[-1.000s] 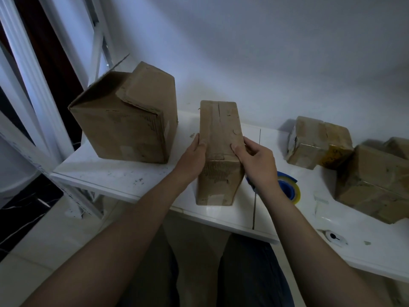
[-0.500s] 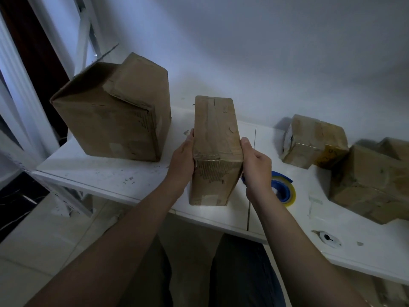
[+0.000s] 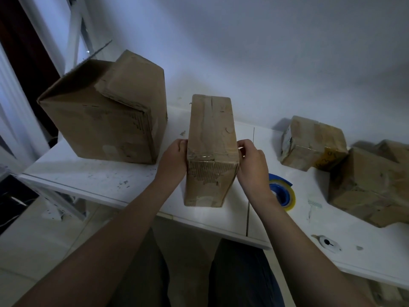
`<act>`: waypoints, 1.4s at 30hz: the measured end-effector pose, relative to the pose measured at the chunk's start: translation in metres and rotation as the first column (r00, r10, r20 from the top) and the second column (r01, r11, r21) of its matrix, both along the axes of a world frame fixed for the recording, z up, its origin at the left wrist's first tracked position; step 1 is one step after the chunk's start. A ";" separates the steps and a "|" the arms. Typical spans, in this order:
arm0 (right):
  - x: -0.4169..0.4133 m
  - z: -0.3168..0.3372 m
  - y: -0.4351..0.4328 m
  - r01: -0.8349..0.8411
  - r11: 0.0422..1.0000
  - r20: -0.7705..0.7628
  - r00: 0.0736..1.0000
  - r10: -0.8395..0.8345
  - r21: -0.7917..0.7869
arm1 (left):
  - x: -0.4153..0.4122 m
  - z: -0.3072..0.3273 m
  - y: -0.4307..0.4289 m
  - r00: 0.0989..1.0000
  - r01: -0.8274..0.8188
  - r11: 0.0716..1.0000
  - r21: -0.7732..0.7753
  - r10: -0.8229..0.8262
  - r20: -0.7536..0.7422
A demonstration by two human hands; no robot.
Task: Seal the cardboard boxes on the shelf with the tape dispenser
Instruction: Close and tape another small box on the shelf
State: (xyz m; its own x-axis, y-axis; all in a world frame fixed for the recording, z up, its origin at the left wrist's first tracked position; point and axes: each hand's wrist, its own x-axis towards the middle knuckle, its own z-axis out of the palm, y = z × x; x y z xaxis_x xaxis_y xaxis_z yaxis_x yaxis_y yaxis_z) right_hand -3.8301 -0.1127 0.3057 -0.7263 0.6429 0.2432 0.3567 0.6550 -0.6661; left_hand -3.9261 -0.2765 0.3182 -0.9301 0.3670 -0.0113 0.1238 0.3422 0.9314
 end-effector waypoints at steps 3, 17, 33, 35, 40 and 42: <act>-0.002 0.001 -0.001 0.003 0.995 0.077 0.997 -0.011 0.104 | -0.005 0.000 -0.002 0.998 0.009 0.999 -0.046 -0.012 -0.059; 0.020 0.020 0.026 -0.132 0.987 -0.105 0.984 0.142 0.095 | -0.009 0.038 -0.012 0.915 0.013 1.000 0.004 -0.011 -0.404; 0.008 0.022 0.022 -0.532 0.705 0.174 0.839 0.517 0.469 | -0.023 0.025 -0.012 0.563 0.448 0.716 -0.535 -0.691 -0.453; 0.009 0.019 0.022 -0.536 0.719 0.168 0.837 0.520 0.442 | -0.022 0.017 -0.018 0.600 0.459 0.764 -0.453 -0.643 -0.476; 0.013 0.008 0.014 -0.460 0.831 0.079 0.885 0.460 0.313 | -0.002 -0.009 -0.021 0.807 0.430 0.896 -0.114 -0.438 -0.396; 0.017 0.002 0.008 -0.428 0.854 0.056 0.900 0.432 0.297 | 0.009 -0.013 -0.024 0.861 0.415 0.908 -0.053 -0.411 -0.299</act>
State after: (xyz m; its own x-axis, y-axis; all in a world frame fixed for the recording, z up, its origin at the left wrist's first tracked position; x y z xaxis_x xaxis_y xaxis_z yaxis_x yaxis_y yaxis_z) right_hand -3.8133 -0.1051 0.3078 -0.9094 0.1644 0.3820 -0.0125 0.9073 -0.4203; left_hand -3.9169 -0.3003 0.3054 -0.6519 0.7166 0.2479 0.5219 0.1868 0.8323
